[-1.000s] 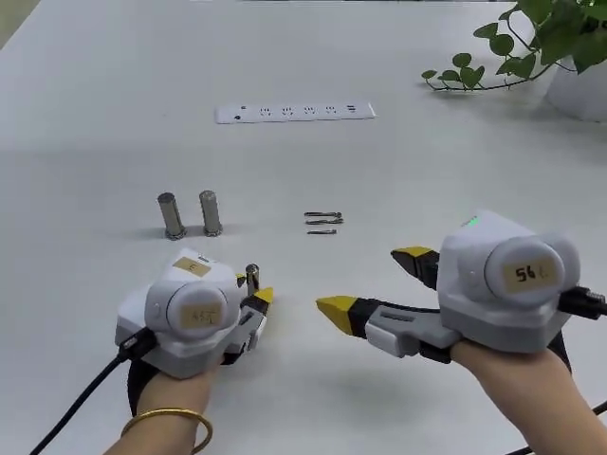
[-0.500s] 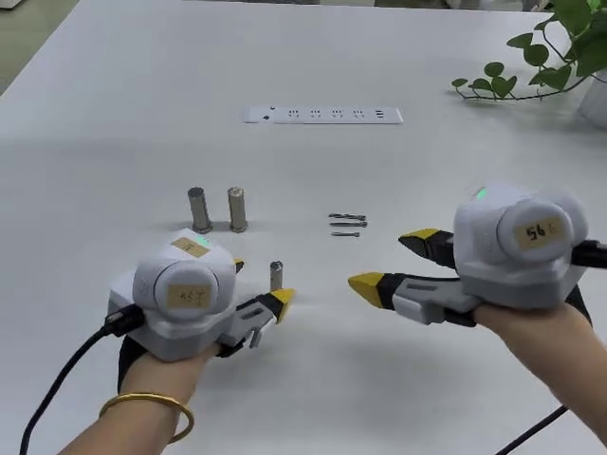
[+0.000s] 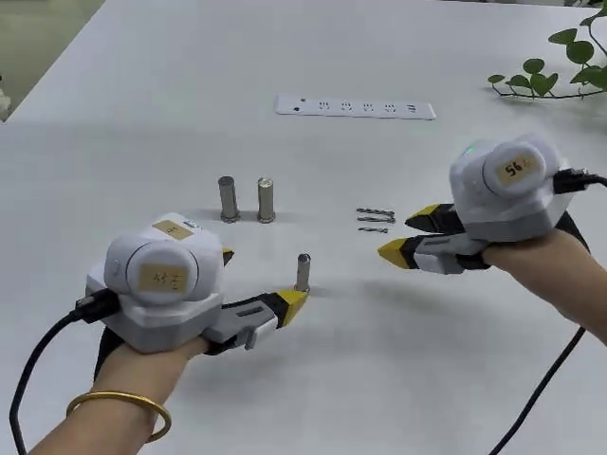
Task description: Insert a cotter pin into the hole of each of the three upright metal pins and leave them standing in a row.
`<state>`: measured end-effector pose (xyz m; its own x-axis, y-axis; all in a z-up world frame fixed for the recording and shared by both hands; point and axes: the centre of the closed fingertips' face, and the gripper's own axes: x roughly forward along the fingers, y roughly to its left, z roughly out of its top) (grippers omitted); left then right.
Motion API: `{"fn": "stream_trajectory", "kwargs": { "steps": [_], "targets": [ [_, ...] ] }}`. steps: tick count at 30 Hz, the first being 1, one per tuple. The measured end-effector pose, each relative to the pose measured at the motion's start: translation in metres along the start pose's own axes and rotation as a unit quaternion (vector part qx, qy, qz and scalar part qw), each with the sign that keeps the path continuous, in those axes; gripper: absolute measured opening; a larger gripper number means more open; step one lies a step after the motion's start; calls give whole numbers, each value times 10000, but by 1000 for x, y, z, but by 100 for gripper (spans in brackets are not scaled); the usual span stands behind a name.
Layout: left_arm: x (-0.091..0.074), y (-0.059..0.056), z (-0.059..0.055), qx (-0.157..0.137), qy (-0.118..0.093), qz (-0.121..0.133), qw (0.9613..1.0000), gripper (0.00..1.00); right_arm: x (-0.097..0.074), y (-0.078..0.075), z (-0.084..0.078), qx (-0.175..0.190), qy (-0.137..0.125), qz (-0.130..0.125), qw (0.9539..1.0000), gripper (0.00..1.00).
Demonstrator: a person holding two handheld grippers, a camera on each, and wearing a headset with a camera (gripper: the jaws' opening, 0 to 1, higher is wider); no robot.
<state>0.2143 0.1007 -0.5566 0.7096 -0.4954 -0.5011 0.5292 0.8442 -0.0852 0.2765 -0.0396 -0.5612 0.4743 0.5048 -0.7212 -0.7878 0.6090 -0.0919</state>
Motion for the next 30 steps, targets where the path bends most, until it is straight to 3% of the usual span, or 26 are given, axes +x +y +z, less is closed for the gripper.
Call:
{"fn": "stream_trajectory", "kwargs": {
  "steps": [5,8,10,18,30],
  "targets": [
    [-5,2,1,16,-37,24,10000,65,15,-2,-7,-364,406,185,9983,23],
    [-6,4,-1,44,3,58,10000,71,22,-7,-9,-551,564,135,9968,23],
    [-8,4,-2,65,-12,50,10000,72,31,-19,-10,-602,604,159,9962,22],
    [-13,6,-3,53,-56,53,10000,78,44,-28,-12,-679,830,280,9938,21],
    [-18,14,-7,99,3,183,9998,81,55,-27,-15,-809,1150,529,9887,15]
  ]
}}
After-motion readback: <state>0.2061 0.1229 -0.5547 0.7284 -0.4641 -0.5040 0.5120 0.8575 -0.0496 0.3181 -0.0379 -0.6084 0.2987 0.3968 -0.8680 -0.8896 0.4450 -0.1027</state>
